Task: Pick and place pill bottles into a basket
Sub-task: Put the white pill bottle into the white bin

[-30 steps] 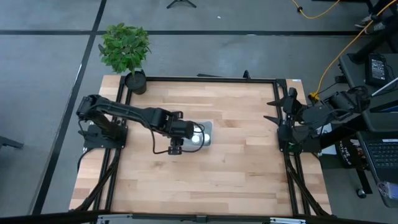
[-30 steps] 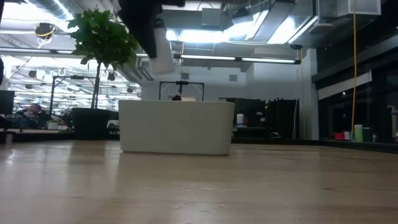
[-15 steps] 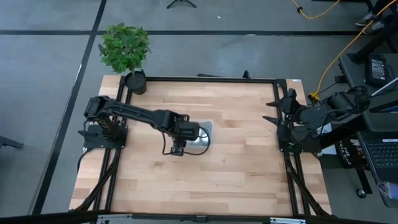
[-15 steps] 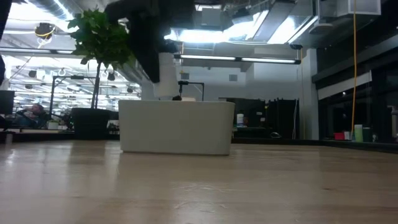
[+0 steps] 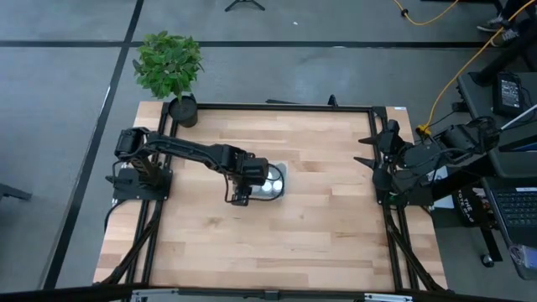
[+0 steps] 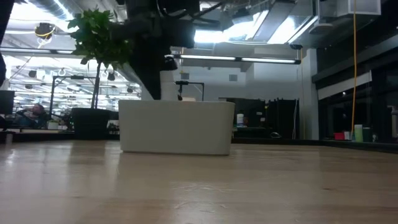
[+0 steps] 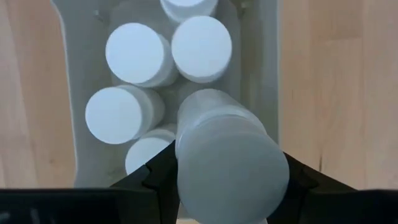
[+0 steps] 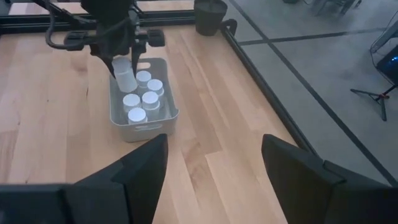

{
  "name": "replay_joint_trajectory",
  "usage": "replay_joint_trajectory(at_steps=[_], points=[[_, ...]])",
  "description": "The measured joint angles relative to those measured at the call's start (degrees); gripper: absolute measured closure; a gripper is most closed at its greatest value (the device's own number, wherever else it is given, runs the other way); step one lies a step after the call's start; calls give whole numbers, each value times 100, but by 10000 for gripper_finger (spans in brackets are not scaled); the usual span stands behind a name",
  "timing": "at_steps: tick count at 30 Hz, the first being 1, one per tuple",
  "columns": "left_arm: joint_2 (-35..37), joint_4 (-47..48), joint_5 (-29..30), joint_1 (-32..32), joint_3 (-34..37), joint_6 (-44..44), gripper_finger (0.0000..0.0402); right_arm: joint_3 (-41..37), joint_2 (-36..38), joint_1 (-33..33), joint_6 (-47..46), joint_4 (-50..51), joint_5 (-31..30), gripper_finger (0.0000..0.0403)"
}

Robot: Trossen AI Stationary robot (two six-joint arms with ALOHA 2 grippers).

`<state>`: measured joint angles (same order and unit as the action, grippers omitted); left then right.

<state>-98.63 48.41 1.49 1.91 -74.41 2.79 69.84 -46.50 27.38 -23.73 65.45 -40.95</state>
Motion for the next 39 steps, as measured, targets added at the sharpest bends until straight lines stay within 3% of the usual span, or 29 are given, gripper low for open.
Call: replay_joint_trajectory(at_steps=[16,39], points=[[0,-497,-475,-203,649,98,241,0,0,1,17,26,-2,141],[-553,-506,-640,-286,657,240,240,0,0,2,-24,-4,-2,141]])
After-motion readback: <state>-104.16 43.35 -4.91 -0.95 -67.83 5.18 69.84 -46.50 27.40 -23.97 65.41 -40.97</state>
